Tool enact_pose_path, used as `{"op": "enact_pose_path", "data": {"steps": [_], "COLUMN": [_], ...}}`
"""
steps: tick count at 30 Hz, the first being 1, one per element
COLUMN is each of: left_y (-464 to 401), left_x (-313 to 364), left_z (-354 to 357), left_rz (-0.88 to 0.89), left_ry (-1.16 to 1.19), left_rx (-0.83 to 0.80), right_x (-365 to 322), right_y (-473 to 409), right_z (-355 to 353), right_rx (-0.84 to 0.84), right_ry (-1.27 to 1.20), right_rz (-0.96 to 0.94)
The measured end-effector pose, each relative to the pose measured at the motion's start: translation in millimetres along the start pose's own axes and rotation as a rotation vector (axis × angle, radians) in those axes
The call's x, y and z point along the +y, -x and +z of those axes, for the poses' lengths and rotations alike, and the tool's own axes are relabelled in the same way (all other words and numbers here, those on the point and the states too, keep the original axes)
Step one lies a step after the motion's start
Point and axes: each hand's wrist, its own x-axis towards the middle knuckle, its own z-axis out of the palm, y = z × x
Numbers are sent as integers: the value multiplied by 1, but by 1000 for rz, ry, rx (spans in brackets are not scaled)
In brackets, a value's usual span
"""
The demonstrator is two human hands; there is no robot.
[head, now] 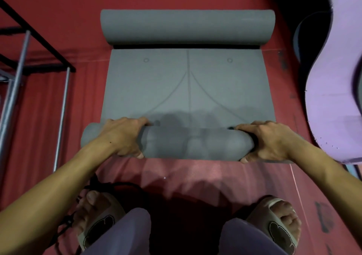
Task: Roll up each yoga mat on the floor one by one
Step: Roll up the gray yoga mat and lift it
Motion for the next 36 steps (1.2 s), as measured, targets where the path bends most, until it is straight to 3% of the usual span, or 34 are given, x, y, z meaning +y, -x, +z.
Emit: {"op": "enact_pose_path", "data": {"steps": [6,12,19,25,29,36], "left_y": [-3,-7,-9,-9,-11,-18], "left_x": [1,4,-5,-7,-8,-2], "left_z": [-13,-11,-15,-10,-9,-10], "left_rz": [-32,-48,-36,-34,-16,-42], "left_ry": [60,58,178,185,237,199], "left_rx": [-56,-7,165,313,314,496], "right_x": [2,12,22,18,15,15], "right_y": [-10,-22,-18,-15,-16,-21], "right_z": [-16,-13,-17,-18,-21,-21], "right_rx": [-131,-205,39,140,154,345], "right_ry": [-64,-182,-182,-120,-124,-182], "right_rz": [-4,34,92,80,75,87]}}
